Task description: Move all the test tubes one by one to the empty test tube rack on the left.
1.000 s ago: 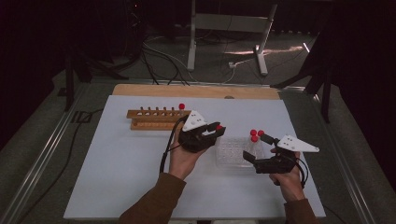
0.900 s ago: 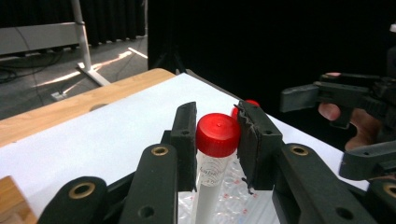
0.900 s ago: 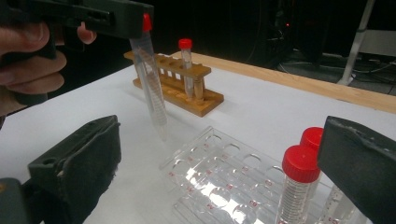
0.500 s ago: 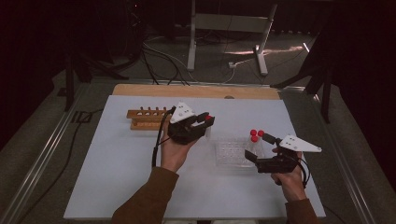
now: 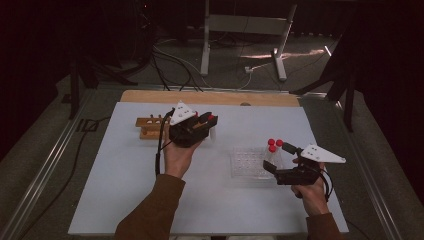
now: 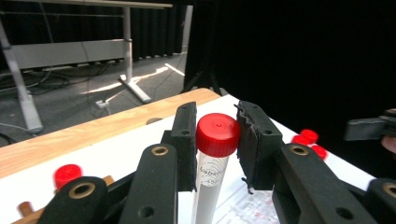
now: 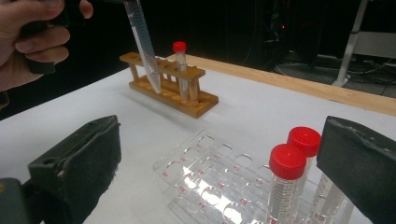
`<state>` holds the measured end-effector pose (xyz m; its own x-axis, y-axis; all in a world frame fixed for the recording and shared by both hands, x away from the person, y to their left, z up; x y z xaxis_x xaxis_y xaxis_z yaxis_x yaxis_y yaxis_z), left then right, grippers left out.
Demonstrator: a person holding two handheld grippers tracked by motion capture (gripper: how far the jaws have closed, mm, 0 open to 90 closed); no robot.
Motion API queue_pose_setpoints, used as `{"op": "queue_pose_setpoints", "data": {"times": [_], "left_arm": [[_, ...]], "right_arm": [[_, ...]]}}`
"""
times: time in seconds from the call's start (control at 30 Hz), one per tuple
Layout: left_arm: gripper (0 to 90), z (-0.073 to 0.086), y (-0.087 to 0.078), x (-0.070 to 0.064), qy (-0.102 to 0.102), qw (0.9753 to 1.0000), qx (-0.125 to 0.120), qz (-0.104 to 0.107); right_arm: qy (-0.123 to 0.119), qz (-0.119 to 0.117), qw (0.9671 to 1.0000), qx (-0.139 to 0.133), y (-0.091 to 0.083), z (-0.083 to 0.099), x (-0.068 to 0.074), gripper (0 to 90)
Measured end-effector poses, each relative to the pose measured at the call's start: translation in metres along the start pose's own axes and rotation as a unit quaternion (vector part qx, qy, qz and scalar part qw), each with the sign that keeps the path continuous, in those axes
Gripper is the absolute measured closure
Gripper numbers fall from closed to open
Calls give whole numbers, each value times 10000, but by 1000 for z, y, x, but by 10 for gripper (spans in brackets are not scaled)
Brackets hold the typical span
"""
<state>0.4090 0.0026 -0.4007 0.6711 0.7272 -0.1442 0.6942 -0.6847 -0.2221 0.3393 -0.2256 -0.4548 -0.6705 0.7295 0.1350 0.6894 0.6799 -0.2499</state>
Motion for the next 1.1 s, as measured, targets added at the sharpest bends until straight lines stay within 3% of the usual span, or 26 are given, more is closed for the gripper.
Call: {"op": "queue_pose_setpoints", "data": {"times": [0.67,1.1], "left_arm": [[707,-10,-2,52,-38,9975,-73,-704],[707,-11,-2,84,-119,9929,-106,-1183]], "right_arm": [[27,22,10000,-42,-2,-1,-2,0],[38,25,10000,-62,-3,-1,-3,0]]}}
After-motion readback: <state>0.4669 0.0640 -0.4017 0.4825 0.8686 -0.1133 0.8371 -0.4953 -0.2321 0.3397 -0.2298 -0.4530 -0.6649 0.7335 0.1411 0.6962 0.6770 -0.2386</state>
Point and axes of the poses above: each handheld gripper's, and its own axes: y roughly forward along the jaws, z roughly out of its underside, x roughly to its left, the point moved 9 cm from there along y, roughly forward along the jaws, and after that the axes turned 3 degrees about -x, right-handed, at the moved point
